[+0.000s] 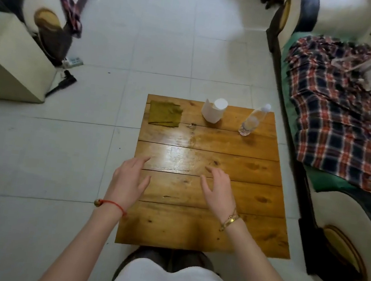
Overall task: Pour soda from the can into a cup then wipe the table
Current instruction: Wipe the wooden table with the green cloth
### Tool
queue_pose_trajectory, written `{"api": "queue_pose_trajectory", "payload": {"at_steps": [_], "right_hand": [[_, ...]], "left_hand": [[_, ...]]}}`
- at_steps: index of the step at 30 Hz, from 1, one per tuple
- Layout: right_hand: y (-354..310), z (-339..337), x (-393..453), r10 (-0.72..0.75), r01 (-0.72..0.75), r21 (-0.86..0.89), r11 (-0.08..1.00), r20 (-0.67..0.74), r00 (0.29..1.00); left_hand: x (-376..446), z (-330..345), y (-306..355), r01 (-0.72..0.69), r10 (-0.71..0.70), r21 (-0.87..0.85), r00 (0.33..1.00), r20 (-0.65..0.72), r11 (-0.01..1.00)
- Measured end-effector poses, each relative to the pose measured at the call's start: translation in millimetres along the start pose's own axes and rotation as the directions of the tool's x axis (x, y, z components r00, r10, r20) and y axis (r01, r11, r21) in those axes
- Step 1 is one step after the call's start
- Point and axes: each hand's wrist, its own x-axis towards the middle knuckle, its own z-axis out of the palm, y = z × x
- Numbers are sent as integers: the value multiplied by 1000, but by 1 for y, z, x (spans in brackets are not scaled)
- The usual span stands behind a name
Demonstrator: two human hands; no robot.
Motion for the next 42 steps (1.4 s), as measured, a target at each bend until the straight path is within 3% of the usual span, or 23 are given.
{"api": "queue_pose_trajectory", "payload": {"at_steps": [9,17,21,25,35,38,40,42], "right_hand": [[-6,12,136,130,-129,202,971,10,991],[7,113,285,221,-238,216,947,101,970],[24,169,338,297,-320,246,915,128,946],[36,206,371,402,-415,301,859,107,910],[12,236,407,488,-484,255,837,54,871],[9,242,408,457,-441,365,820,48,888],[8,244,401,416,-382,532,756,60,907],[4,243,390,445,-401,756,517,163,881]], "left_hand": [[117,14,-19,163,-180,-112,970,-162,980],[275,84,-94,289,-286,-10,942,-174,957],[327,120,-132,368,-373,-63,913,-165,928],[355,148,-158,429,-442,-115,887,-132,896],[388,177,-175,445,-495,-297,861,-120,845],[383,176,-172,412,-481,-358,868,-127,838],[375,174,-171,391,-466,-384,876,-124,837],[363,175,-168,370,-447,-419,889,-99,829]]}}
